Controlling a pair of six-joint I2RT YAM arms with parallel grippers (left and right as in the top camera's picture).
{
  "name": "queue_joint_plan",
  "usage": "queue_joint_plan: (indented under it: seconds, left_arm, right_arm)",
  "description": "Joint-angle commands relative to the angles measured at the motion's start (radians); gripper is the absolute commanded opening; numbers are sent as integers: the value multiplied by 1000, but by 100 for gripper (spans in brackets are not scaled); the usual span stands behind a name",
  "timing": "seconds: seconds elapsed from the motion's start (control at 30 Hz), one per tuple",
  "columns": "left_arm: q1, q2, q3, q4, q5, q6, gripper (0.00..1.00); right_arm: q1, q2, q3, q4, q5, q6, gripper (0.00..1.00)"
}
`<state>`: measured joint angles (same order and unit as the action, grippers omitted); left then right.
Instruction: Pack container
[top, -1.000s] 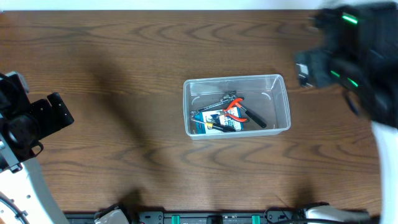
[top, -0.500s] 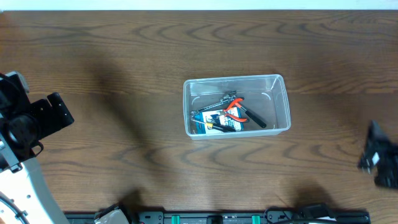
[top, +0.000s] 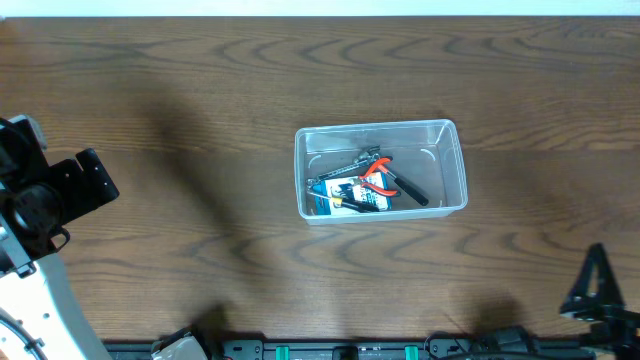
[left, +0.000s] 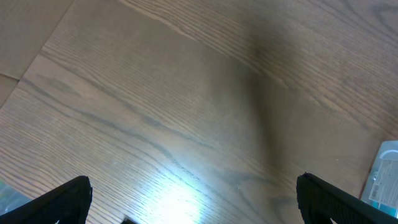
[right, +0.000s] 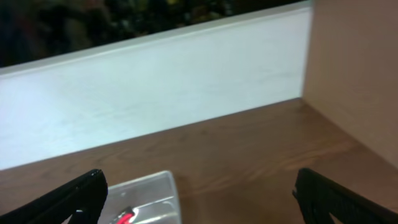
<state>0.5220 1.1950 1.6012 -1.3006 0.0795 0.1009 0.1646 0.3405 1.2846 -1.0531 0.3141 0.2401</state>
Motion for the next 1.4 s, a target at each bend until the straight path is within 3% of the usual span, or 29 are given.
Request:
queue_joint_plan:
  seconds: [0.0, 0.27, 0.83, 1.17, 1.37]
  left_arm:
    - [5, 2, 11, 0, 7, -12, 98]
    - [5, 2, 11, 0, 7, -13, 98]
    - [5, 2, 11, 0, 7, -12, 98]
    - [5, 2, 11, 0, 7, -12, 98]
    - [5, 2, 11, 0, 7, -13, 98]
  right_arm:
    - [-7, -18, -92, 16, -89, -27, 99]
    - [-7, -17, -122, -26, -216, 36, 99]
    - [-8, -19, -122, -40, -149, 69, 99]
    - [-101, -158, -204, -39, -150, -71, 99]
    - [-166, -285, -376, 106, -151, -108, 99]
